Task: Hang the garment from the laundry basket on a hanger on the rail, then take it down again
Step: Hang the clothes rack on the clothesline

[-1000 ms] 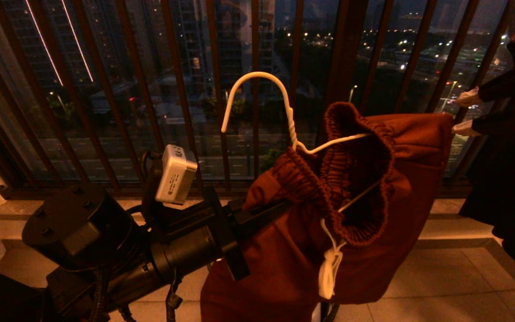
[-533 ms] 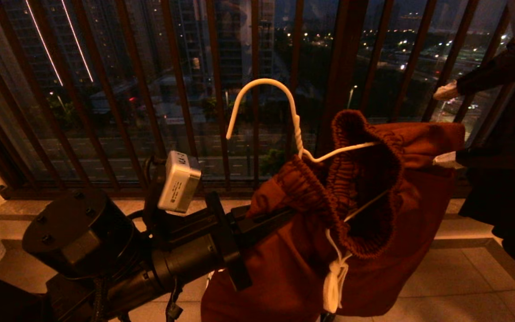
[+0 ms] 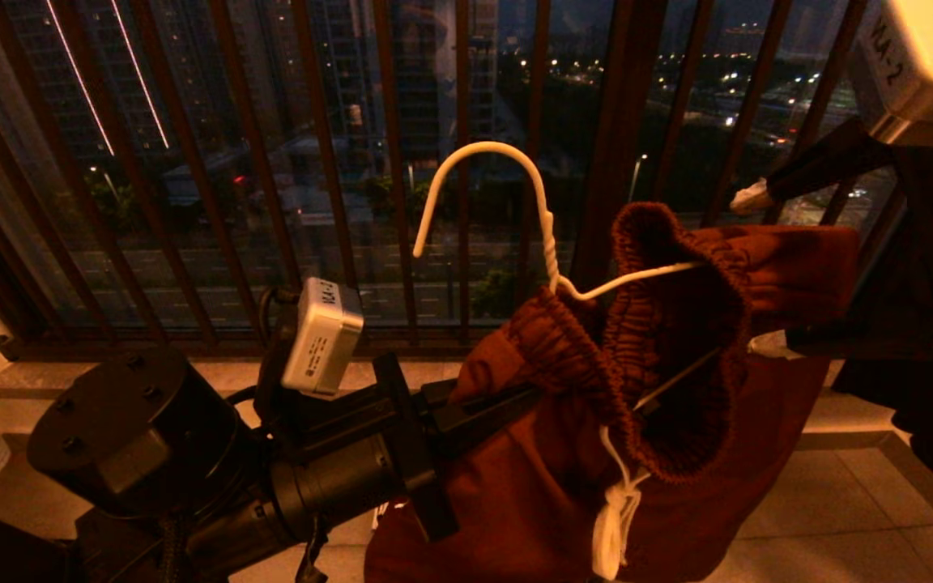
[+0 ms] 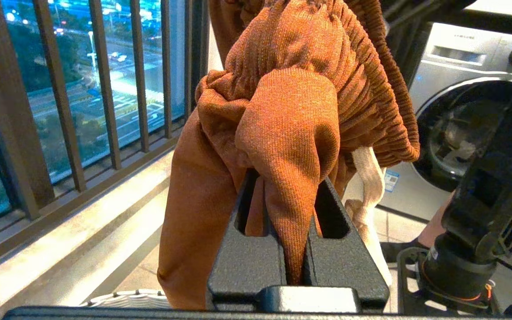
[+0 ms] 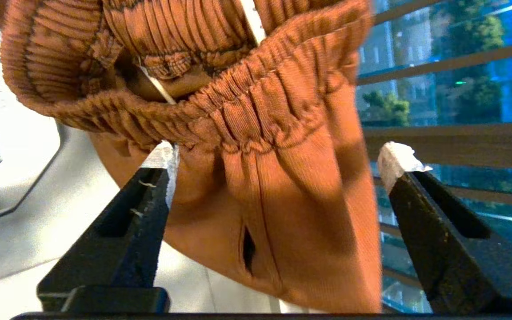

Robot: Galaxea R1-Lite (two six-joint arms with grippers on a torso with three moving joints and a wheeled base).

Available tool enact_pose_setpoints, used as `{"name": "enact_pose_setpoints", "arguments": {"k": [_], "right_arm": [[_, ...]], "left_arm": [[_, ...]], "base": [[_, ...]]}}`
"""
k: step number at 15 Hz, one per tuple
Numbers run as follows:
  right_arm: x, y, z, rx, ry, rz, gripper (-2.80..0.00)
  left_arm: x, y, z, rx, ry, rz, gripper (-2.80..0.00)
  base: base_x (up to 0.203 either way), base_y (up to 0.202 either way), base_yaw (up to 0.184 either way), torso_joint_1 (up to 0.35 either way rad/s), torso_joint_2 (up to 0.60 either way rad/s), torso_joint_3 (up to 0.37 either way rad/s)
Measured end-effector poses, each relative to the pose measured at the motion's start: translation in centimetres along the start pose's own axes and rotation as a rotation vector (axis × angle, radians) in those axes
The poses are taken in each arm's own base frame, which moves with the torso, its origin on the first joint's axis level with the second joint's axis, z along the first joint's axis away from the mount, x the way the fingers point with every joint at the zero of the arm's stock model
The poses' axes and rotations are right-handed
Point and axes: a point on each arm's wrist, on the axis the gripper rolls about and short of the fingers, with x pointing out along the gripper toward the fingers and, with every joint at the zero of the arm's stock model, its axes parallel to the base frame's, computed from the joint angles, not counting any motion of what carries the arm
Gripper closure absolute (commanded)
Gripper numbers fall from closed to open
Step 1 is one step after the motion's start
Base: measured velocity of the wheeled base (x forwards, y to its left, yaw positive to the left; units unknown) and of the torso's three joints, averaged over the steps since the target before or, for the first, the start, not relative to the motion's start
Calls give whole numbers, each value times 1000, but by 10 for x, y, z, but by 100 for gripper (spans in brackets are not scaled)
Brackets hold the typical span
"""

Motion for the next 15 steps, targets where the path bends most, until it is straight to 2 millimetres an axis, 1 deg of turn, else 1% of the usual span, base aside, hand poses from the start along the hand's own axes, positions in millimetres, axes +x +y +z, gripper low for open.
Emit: {"name": "enact_pose_setpoints", "arguments": {"k": [8,15], "right_arm": [[14,-2,0,-70,-2,46,-280],[20,-4,-1,-68,-14,64,-280]], "left_arm": [[-4,-10,9,4,-24,-27,0],[-5,-14,14,9,-37,-70,0]], "base": [[0,0,0,0,0,0],[0,0,0,0,0,0]]}}
